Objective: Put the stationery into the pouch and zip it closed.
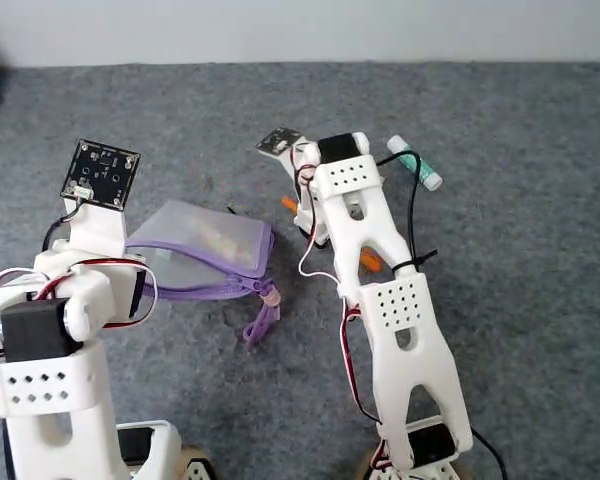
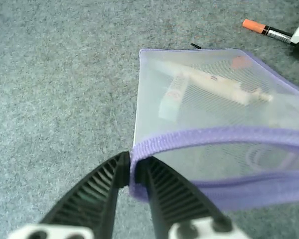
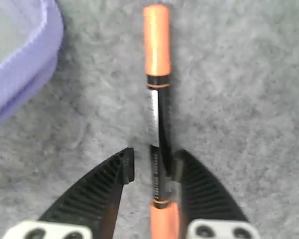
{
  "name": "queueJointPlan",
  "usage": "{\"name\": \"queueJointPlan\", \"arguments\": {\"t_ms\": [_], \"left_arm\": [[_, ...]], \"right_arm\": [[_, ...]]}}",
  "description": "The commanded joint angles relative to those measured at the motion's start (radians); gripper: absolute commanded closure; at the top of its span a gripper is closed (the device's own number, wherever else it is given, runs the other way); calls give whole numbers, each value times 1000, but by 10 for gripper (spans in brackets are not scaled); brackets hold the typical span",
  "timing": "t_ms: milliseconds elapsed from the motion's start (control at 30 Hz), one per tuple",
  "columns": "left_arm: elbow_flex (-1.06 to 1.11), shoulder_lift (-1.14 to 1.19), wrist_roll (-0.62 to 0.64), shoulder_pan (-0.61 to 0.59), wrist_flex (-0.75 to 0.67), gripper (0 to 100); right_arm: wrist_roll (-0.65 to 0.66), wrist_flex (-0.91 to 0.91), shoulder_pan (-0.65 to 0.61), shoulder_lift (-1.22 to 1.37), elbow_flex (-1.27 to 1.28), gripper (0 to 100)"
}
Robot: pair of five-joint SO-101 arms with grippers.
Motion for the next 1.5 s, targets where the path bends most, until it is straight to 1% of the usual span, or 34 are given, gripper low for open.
{"name": "queueJointPlan", "arguments": {"t_ms": [0,67,300,467,567,733,1000,1167,1233,1300,1467], "left_arm": [[-2,-5,9,6,-23,988],[-2,-2,9,6,-23,988],[-2,-5,9,2,-20,988],[-2,2,9,8,-26,988],[-2,2,9,8,-25,988],[-1,2,9,8,-25,988],[-1,3,9,8,-25,988],[-8,3,11,8,-25,988],[-10,3,11,11,-23,988],[-28,3,11,51,-8,988],[-162,5,18,204,72,988]], "right_arm": [[-8,-19,-15,-35,-6,961],[-8,-22,-16,-13,-8,990],[-15,47,-15,-38,-69,991],[-44,51,4,-151,-84,991],[-58,51,7,-260,-35,991],[-117,51,8,-535,190,991],[-212,48,-2,-1101,671,991],[-235,44,-48,-1425,893,991],[-264,21,-81,-1532,957,991],[-287,-12,-108,-1623,1019,991],[-341,-148,-159,-1808,1168,991]]}}
